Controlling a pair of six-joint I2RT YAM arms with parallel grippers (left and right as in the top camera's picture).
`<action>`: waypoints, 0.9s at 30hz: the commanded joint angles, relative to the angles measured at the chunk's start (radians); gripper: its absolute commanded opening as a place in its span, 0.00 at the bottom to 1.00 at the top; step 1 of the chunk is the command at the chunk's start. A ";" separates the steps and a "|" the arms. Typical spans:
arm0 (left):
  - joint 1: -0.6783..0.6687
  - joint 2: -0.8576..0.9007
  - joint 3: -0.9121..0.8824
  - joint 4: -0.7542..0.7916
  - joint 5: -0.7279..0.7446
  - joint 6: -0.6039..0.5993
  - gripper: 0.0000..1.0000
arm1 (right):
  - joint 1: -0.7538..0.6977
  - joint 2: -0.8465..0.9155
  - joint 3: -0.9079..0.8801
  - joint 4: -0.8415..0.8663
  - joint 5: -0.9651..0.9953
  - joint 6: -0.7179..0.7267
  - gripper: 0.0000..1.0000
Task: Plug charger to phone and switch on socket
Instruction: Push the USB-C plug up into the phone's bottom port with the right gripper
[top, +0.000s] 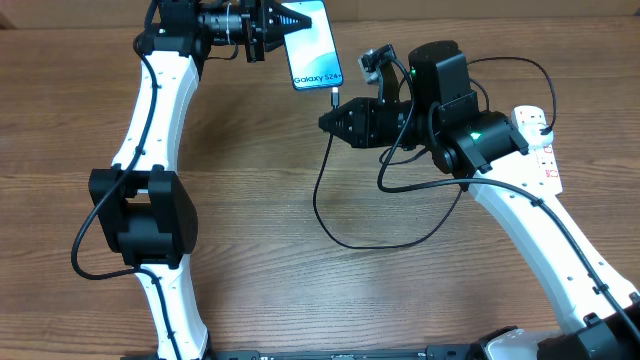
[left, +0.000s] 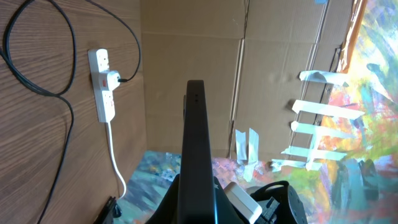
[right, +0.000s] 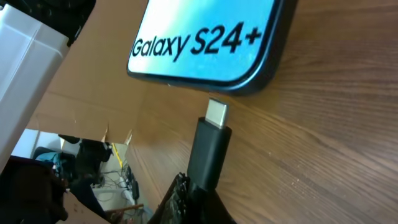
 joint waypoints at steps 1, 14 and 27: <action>0.000 -0.011 0.013 0.008 0.031 0.004 0.04 | -0.001 -0.014 0.004 0.004 -0.021 -0.002 0.04; -0.002 -0.011 0.013 0.008 0.014 0.024 0.04 | 0.000 -0.014 0.004 0.003 -0.050 -0.027 0.04; -0.008 -0.011 0.013 0.008 0.004 0.024 0.04 | 0.019 -0.014 0.004 0.003 -0.049 -0.028 0.04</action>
